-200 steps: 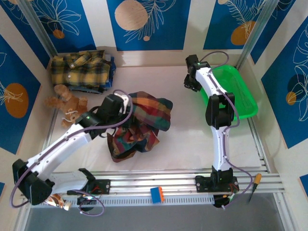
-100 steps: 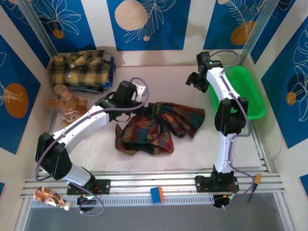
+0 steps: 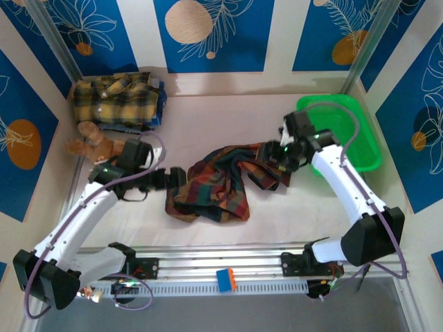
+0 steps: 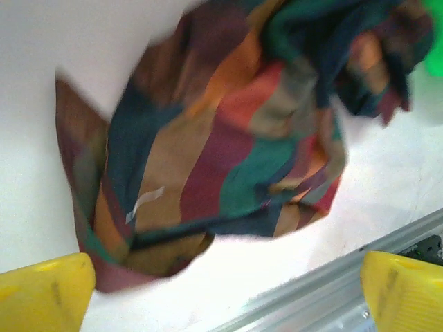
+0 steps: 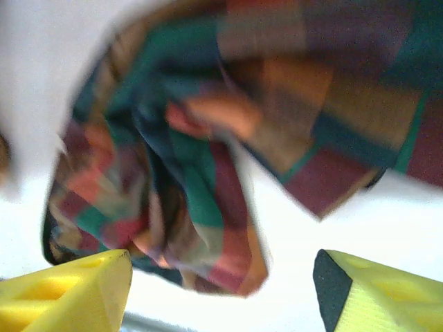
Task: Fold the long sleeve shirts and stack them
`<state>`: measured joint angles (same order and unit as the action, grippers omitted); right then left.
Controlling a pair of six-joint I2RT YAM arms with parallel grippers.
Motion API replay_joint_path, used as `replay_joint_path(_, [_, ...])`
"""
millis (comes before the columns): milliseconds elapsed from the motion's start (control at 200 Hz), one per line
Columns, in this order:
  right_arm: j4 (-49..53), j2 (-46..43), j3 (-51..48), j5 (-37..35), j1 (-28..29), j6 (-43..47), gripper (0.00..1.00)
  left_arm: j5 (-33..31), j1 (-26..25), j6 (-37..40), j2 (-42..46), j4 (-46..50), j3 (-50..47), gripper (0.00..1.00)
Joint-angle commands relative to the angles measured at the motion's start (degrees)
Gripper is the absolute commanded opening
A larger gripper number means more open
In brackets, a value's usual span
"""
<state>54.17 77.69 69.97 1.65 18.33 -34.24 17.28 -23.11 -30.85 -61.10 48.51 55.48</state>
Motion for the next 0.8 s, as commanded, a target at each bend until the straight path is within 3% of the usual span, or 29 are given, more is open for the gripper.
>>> replay_joint_path(0, [-2.6, -0.9, -7.4, 3.5, 5.1, -3.8, 0.71, 2.9, 0.4, -9.3, 1.7, 2.8, -6.3, 0.94])
replay_joint_path(320, [-10.0, 0.6, -17.3, 3.7, 19.0, -3.8, 0.68, 0.8, 0.2, -15.2, 2.6, -4.7, -17.7, 0.87])
replay_joint_path(505, [-16.8, 3.2, -21.5, 4.2, 21.3, -5.9, 0.68, 1.5, -0.1, -19.5, -1.8, -17.6, -21.5, 0.82])
replay_joint_path(655, [-20.9, 7.7, -21.5, 4.4, 22.2, -5.9, 0.68, -0.5, -0.8, -18.5, -7.7, -22.3, -21.0, 0.61])
replay_joint_path(790, [-23.2, 13.6, -20.4, 3.0, 23.2, -6.2, 0.63, -1.8, -0.9, -13.6, -14.1, -23.3, -16.7, 0.3])
